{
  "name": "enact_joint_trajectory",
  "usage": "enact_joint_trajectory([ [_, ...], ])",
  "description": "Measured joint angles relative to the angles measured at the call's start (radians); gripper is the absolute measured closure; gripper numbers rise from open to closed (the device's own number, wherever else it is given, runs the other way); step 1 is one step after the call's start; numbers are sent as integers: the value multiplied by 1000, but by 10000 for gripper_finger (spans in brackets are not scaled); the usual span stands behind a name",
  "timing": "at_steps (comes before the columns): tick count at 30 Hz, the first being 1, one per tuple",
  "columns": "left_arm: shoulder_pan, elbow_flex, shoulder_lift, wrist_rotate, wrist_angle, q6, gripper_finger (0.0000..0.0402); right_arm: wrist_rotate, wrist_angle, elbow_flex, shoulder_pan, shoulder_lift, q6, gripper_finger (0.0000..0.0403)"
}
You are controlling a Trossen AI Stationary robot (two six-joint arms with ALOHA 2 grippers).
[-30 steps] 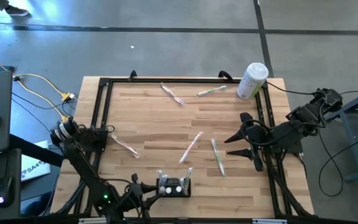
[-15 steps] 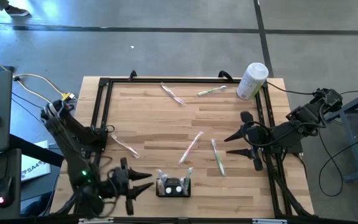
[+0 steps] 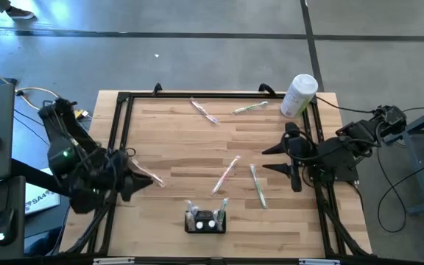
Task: Pick & Place toothbrushing station
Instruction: Put the left orange toothbrush into the black wire organizer
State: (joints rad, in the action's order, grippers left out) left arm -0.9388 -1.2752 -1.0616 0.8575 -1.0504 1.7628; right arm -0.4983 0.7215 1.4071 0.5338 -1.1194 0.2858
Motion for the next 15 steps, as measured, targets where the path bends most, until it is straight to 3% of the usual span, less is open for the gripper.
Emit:
enact_joint_trajectory([
  [4, 89, 0, 21, -269, -204, 249, 268, 0, -4, 0, 0, 0, 42, 232],
  [7, 150, 0, 27, -404, -374, 468, 268, -1, -9, 0, 0, 0, 81, 232],
  [9, 194, 0, 26, -465, -462, 514, 268, -1, -8, 0, 0, 0, 105, 232],
  [12, 260, 0, 16, -467, -528, 501, 268, -1, -8, 0, 2, 0, 133, 232],
  [15, 309, 28, 10, -386, -512, 347, 268, -1, -9, 0, 3, -9, 158, 232],
])
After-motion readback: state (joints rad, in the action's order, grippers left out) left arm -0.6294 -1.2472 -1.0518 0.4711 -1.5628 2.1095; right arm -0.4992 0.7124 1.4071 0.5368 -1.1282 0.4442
